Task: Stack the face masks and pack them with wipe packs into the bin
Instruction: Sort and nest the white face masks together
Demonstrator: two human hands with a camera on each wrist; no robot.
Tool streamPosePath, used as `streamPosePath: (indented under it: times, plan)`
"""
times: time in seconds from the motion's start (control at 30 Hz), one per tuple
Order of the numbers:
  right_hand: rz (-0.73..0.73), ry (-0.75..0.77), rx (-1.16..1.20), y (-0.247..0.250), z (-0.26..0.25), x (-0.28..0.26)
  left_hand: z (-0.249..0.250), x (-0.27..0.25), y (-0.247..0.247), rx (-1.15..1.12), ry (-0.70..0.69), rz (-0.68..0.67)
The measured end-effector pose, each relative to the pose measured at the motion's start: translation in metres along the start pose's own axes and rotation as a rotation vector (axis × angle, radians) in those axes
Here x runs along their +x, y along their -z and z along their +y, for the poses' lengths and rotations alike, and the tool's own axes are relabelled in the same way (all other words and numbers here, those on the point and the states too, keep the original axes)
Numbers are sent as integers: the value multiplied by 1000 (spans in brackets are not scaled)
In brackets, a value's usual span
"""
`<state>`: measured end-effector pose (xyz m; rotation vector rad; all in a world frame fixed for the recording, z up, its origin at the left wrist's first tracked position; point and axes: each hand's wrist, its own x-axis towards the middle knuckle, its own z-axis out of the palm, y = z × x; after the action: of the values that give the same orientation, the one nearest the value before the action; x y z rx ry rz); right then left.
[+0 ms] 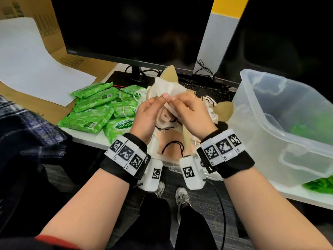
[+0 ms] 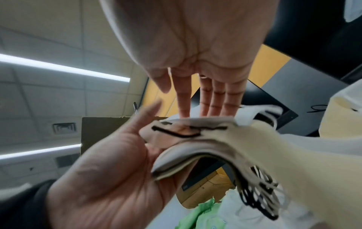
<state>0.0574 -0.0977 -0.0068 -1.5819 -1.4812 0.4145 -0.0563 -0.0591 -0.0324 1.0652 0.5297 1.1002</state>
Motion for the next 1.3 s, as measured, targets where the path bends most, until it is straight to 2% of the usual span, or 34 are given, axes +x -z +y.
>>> streamPosePath:
  times: [0.17,0.37,0.47,0.57,0.67,0.77,0.87,1.0,1.07,1.17,1.3]
  plan:
    - [-37,-37,162,7,3,-4,-5,-2,2,153,-39,78]
    - [-74,-43,-36,16,6,3,-3,-4,-1,211,-22,-14]
    - [5,-52,-66,17,6,5,-4,-3,0,244,-97,-19]
    - [96,-84,-40,18,4,2,-6,-2,4,221,-160,-60]
    - [68,-135,33,18,6,2,-8,0,8,305,-189,-95]
    - [48,-137,73,14,10,3,-6,0,10,407,-178,-84]
    - [46,-159,89,15,18,6,-3,1,10,404,-122,-97]
    - [106,-134,12,21,19,6,-2,2,15,344,-49,-16]
    - [191,-144,-45,30,18,6,-2,4,19,328,-44,43]
    - [285,-181,7,42,17,7,-1,6,24,269,-50,137]
    - [204,-209,-58,44,13,8,2,8,25,237,-82,205]
